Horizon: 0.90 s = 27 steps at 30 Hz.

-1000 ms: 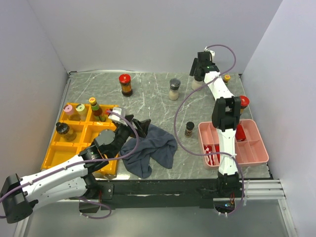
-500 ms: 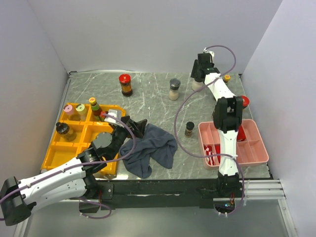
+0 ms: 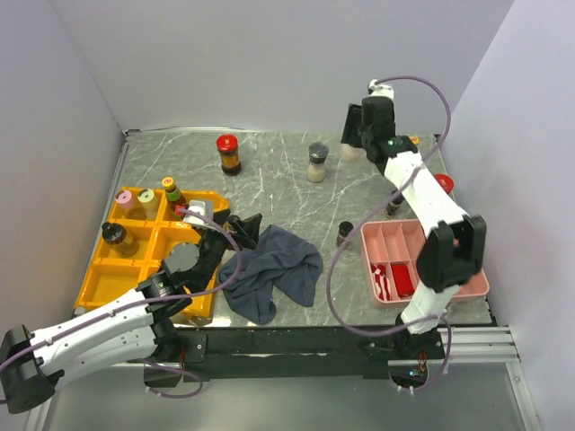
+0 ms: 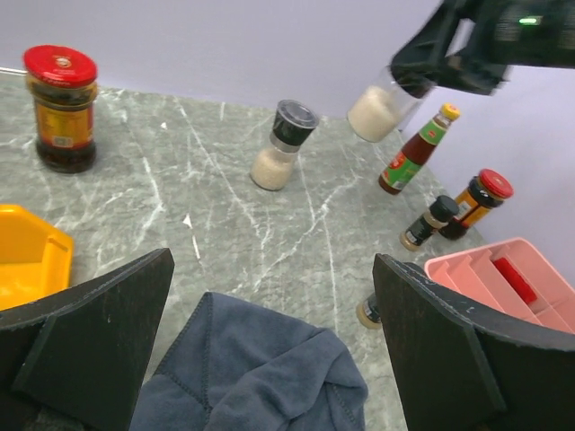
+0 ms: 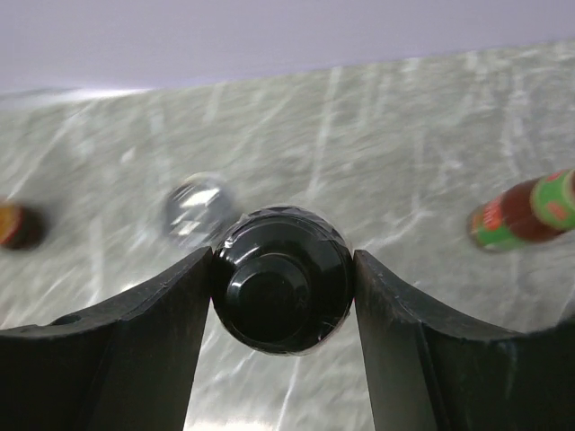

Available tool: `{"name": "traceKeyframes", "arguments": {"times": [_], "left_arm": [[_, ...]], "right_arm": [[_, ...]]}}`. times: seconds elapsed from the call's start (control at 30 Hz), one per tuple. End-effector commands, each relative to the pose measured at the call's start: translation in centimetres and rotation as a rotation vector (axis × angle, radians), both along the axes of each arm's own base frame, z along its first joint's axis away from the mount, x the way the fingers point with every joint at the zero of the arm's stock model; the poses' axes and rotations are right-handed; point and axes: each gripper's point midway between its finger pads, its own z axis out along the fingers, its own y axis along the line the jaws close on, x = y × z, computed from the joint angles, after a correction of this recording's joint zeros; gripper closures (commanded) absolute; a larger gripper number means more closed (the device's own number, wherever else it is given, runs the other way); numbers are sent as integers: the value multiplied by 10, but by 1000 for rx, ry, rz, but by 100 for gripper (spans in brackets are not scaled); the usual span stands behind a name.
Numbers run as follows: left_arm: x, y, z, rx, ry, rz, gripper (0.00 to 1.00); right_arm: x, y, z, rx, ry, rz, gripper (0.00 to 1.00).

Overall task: Organize the condiment bottles
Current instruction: Pick up the bottle from the center of the board, then place the bottle in the storage box.

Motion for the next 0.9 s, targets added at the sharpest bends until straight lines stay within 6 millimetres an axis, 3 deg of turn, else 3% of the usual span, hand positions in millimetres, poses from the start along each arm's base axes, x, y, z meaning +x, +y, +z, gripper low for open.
{"name": "traceKeyframes", "arguments": {"times": [0.0, 0.07, 0.1, 0.17, 0.2, 0.27, 0.37, 0.43, 0.63, 0.87], "left_arm": [[1, 9, 9, -51, -20, 46, 1], [2, 14, 10, -59, -10, 71, 1], [3, 17, 11, -65, -4, 88, 1], [3, 27, 7, -85, 31, 134, 1], [3, 31, 7, -97, 42, 148, 1], [-1, 37, 5, -131, 79, 164, 1], [-8, 39, 10, -189, 101, 142, 0], [-12, 39, 12, -195, 115, 122, 1], [-15, 31, 10, -129, 174, 88, 0], [-9, 19, -2, -75, 237, 87, 1]], "right_arm": [[-45, 56, 49, 73, -149, 140, 64], [-68, 84, 52, 102, -155, 199, 64], [-77, 93, 38, 108, -125, 226, 64], [-96, 120, 34, 143, -117, 290, 64], [-103, 127, 20, 139, -95, 303, 64], [-112, 146, 13, 142, -110, 330, 64], [-116, 168, -14, 132, -80, 368, 64], [-112, 178, -37, 127, -48, 373, 63], [-114, 206, -75, 98, 23, 391, 60], [-129, 215, -104, 64, 50, 378, 38]]}}
